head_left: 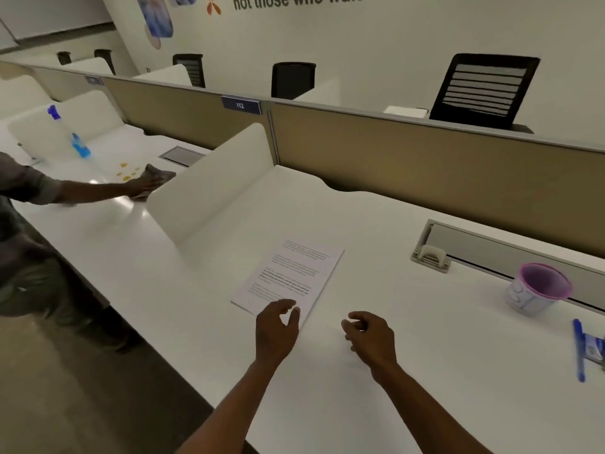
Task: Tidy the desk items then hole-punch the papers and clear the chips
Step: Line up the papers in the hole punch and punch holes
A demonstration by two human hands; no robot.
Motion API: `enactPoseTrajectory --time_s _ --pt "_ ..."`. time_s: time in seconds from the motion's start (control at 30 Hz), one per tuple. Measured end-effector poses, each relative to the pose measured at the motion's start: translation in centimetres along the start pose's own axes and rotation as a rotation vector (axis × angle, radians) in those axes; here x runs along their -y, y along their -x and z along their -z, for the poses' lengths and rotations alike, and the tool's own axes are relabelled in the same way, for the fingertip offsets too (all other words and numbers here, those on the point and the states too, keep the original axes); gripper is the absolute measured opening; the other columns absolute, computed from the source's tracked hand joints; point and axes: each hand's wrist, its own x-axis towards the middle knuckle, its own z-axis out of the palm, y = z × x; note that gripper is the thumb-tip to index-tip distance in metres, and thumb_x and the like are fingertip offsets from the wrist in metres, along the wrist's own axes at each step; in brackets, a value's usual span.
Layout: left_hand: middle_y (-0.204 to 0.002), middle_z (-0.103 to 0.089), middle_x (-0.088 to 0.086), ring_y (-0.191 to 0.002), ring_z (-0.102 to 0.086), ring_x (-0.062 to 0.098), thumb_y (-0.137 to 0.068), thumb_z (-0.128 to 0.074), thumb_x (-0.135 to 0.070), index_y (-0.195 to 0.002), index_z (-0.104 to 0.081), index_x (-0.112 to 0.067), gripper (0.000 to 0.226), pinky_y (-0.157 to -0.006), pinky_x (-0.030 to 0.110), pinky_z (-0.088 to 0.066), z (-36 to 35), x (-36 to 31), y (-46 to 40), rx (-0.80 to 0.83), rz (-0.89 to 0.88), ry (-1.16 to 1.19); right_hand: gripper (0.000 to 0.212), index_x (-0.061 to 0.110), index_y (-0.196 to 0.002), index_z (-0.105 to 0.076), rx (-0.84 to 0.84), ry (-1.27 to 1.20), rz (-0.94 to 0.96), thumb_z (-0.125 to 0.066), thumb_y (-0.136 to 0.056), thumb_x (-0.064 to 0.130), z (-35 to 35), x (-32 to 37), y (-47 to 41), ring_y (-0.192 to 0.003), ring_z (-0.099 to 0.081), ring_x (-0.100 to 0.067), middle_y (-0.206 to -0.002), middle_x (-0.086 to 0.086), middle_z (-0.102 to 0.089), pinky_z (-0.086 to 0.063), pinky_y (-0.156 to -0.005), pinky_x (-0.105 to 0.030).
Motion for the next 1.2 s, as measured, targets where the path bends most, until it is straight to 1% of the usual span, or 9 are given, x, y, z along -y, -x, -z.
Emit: enactPoseTrajectory --time_s 0.13,0.23,0.33,0.53,0.6,0.73,0.83,1.03,1.2 --pt "-0.101 -0.072 0.001 -0.093 -0.068 0.018 -0.085 -0.073 -0.017 -0.101 -0.073 -0.011 0.017 -0.083 0.037 -0.057 2.5 2.0 -5.3 -0.044 0.092 -0.032 0.034 0.023 -0.109 -0.066 0.011 0.039 -0.05 -0.074 -0.079 0.035 -4.0 2.8 -2.5 -0.082 -0.07 -0.016 -0.086 0.006 -0.071 -0.059 -0.079 -0.038" --pt "-0.111 -0.07 0.007 -0.102 -0.065 0.022 -0.087 -0.069 -0.018 -0.111 -0.07 -0.011 0.025 -0.087 0.025 -0.048 3.7 3.1 -9.0 -0.012 0.11 -0.165 0.047 0.019 -0.119 -0.063 0.02 0.06 -0.119 -0.073 -0.077 0.039 -6.4 3.8 -4.6 -0.089 -0.069 -0.02 -0.094 0.002 -0.071 -0.058 -0.086 -0.039" --pt "-0.122 -0.064 0.01 -0.114 -0.06 0.026 -0.09 -0.066 -0.022 -0.124 -0.063 -0.012 0.035 -0.095 0.03 -0.044 3.9 4.3 -12.4 0.062 0.149 -0.263 0.053 0.015 -0.124 -0.061 -0.024 0.083 -0.19 -0.073 -0.078 0.039 -8.3 4.1 -6.2 -0.1 -0.067 -0.021 -0.106 -0.003 -0.071 -0.055 -0.092 -0.039" --pt "-0.132 -0.057 0.013 -0.124 -0.051 0.032 -0.091 -0.061 -0.034 -0.138 -0.052 -0.013 0.052 -0.104 0.043 -0.043 2.9 6.9 -16.0 0.213 0.186 -0.459 0.048 0.014 -0.123 -0.062 -0.151 0.147 -0.262 -0.073 -0.081 0.034 -9.9 4.6 -7.7 -0.111 -0.062 -0.023 -0.12 -0.005 -0.066 -0.052 -0.096 -0.036" --pt "-0.13 -0.056 0.013 -0.122 -0.05 0.033 -0.09 -0.062 -0.035 -0.137 -0.052 -0.012 0.053 -0.101 0.045 -0.044 2.7 7.0 -16.2 0.197 0.185 -0.485 0.044 0.012 -0.118 -0.065 -0.168 0.17 -0.262 -0.073 -0.08 0.032 -10.4 4.7 -8.0 -0.108 -0.064 -0.023 -0.116 -0.006 -0.068 -0.053 -0.094 -0.037" --pt "-0.13 -0.055 0.015 -0.122 -0.049 0.034 -0.088 -0.065 -0.037 -0.138 -0.05 -0.011 0.059 -0.1 0.047 -0.043 2.5 7.1 -16.6 0.184 0.212 -0.473 0.017 0.008 -0.09 -0.072 -0.183 0.215 -0.241 -0.073 -0.08 0.022 -11.2 5.5 -8.1 -0.092 -0.067 -0.023 -0.086 -0.002 -0.068 -0.056 -0.082 -0.033" --pt "-0.133 -0.053 0.016 -0.125 -0.048 0.036 -0.086 -0.066 -0.04 -0.139 -0.049 -0.011 0.063 -0.102 0.05 -0.042 2.6 7.2 -17.1 0.182 0.26 -0.455 0.015 0.012 -0.093 -0.074 -0.209 0.198 -0.262 -0.072 -0.079 0.018 -11.5 5.6 -8.2 -0.094 -0.068 -0.022 -0.092 -0.002 -0.072 -0.054 -0.082 -0.029" --pt "-0.127 -0.064 0.014 -0.119 -0.057 0.034 -0.085 -0.07 -0.036 -0.129 -0.06 -0.008 0.052 -0.103 0.046 -0.046 2.7 7.6 -17.8 0.166 0.302 -0.303 0.022 0.018 -0.098 -0.073 -0.271 0.157 -0.302 -0.068 -0.078 0.01 -11.8 5.2 -8.5 -0.091 -0.069 -0.021 -0.097 -0.002 -0.074 -0.056 -0.081 -0.029" --pt "-0.114 -0.07 0.016 -0.103 -0.065 0.033 -0.09 -0.065 -0.019 -0.116 -0.066 -0.003 0.03 -0.092 0.036 -0.051 3.1 7.1 -18.0 0.155 0.265 -0.248 0.021 0.019 -0.096 -0.073 -0.303 0.136 -0.321 -0.067 -0.078 0.01 -12.0 5.3 -8.4 -0.091 -0.069 -0.022 -0.096 -0.002 -0.073 -0.054 -0.079 -0.027"
